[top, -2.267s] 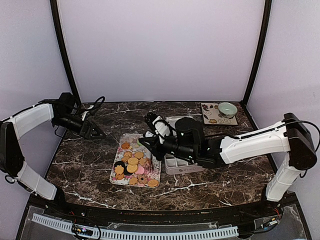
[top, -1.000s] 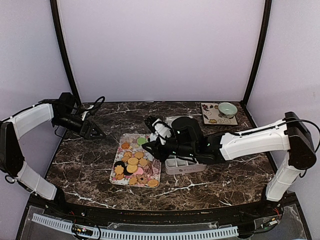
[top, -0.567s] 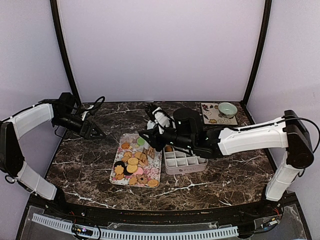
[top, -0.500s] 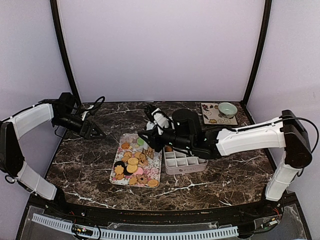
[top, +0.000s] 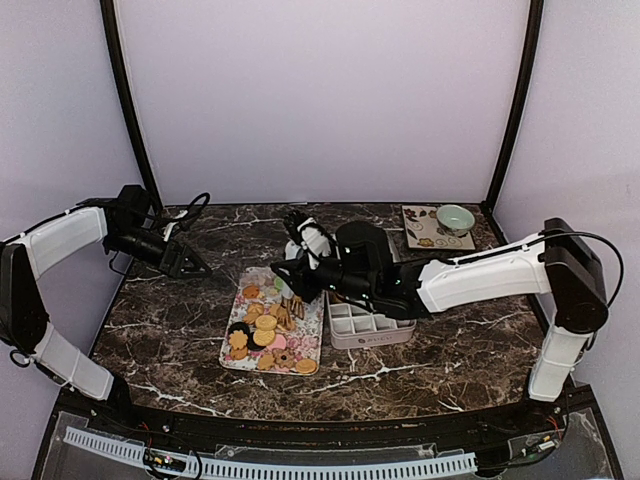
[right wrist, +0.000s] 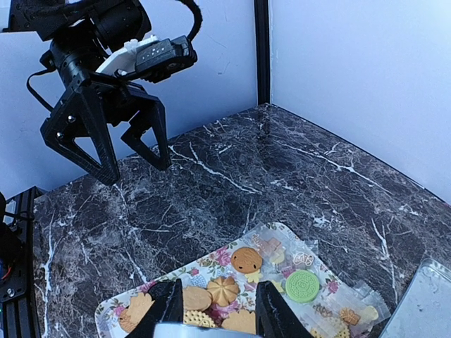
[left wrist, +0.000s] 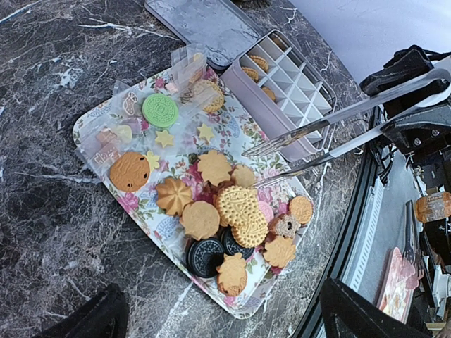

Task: Pack the cookies
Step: Pick up the fake cookies from the plate.

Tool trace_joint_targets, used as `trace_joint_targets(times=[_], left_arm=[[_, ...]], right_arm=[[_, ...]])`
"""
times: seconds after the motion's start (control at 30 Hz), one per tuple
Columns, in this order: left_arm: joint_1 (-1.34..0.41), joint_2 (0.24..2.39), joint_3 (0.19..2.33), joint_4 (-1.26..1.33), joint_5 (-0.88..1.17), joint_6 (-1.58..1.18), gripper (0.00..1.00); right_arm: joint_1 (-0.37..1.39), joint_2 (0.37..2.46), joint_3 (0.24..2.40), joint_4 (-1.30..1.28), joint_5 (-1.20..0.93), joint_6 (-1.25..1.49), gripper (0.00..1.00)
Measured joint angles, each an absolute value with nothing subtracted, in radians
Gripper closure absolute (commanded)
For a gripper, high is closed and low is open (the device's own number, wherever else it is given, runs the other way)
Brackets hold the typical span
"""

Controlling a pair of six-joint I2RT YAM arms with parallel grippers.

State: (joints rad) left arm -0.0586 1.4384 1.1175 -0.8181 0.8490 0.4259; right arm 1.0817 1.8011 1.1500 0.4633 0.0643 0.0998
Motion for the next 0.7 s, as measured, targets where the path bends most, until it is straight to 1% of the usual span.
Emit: trace_joint_targets(times=[0.53, 0.7], left_arm=[[-0.059, 1.438, 1.118, -0.818, 0.849, 0.426, 0.02], [-0.059, 1.438, 1.118, -0.820, 0.848, 0.426, 0.02]], right_arm=[[1.066, 1.801, 1.109, 0.520, 0.043, 0.142, 0.65], [1.066, 1.801, 1.105, 0.529, 0.022, 0.151, 0.63]])
